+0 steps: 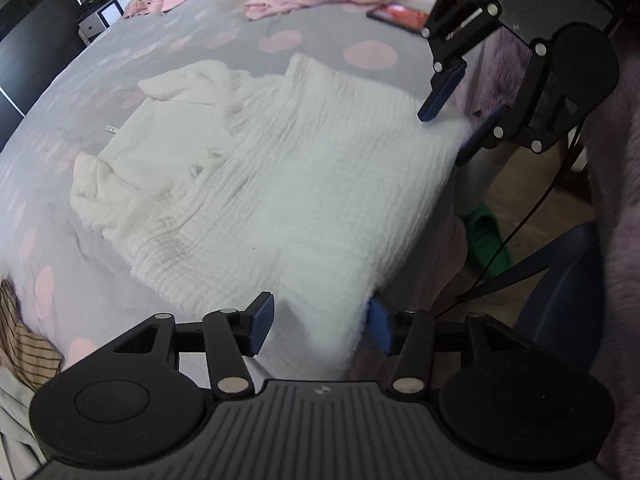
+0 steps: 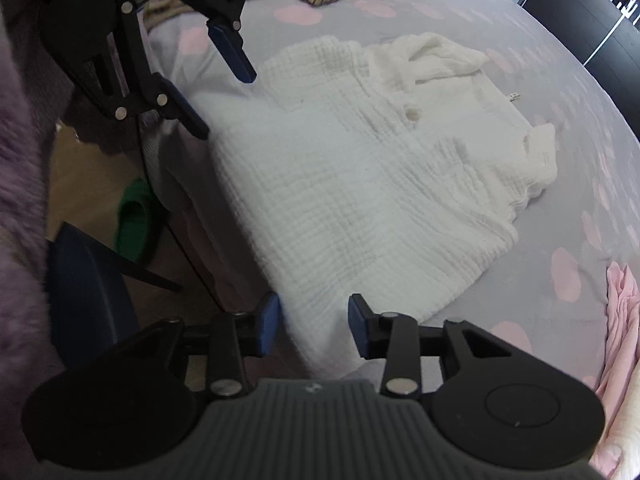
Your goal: Fold clothes
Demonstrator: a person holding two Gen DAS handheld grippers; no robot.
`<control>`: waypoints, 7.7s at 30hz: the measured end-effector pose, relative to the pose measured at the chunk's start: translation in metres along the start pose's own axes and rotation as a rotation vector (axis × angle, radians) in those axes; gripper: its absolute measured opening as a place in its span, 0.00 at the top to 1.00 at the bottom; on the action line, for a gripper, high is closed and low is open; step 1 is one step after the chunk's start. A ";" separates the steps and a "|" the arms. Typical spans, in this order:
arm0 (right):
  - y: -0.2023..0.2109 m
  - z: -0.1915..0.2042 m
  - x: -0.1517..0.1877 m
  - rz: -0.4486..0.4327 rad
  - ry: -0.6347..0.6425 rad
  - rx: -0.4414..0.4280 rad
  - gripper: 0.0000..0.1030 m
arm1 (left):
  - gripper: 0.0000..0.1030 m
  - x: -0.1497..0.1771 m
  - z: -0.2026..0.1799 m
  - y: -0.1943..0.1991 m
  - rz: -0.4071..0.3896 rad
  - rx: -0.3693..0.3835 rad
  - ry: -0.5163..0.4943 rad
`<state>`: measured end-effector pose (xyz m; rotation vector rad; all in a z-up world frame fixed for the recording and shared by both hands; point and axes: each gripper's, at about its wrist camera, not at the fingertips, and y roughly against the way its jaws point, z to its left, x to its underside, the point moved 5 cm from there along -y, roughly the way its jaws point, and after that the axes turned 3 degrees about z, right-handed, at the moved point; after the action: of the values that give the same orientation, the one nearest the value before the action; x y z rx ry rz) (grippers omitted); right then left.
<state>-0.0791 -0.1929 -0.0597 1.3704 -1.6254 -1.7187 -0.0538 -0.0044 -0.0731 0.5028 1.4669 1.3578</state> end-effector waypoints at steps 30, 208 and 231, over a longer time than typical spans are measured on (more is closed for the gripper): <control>-0.084 -0.120 -0.070 -0.070 0.019 -0.166 0.25 | 0.38 -0.041 0.111 -0.080 -0.040 0.120 0.008; 0.001 -0.312 -0.118 -0.400 -0.624 -0.129 0.92 | 0.93 -0.089 0.303 -0.003 -0.439 0.039 0.648; 0.036 -0.120 -0.013 -0.270 -0.159 -0.213 0.92 | 0.94 0.007 0.128 0.049 -0.260 0.157 0.271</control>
<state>0.0156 -0.2525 -0.0026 1.4305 -1.3336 -2.1370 0.0375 0.0758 -0.0102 0.2206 1.8021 1.1415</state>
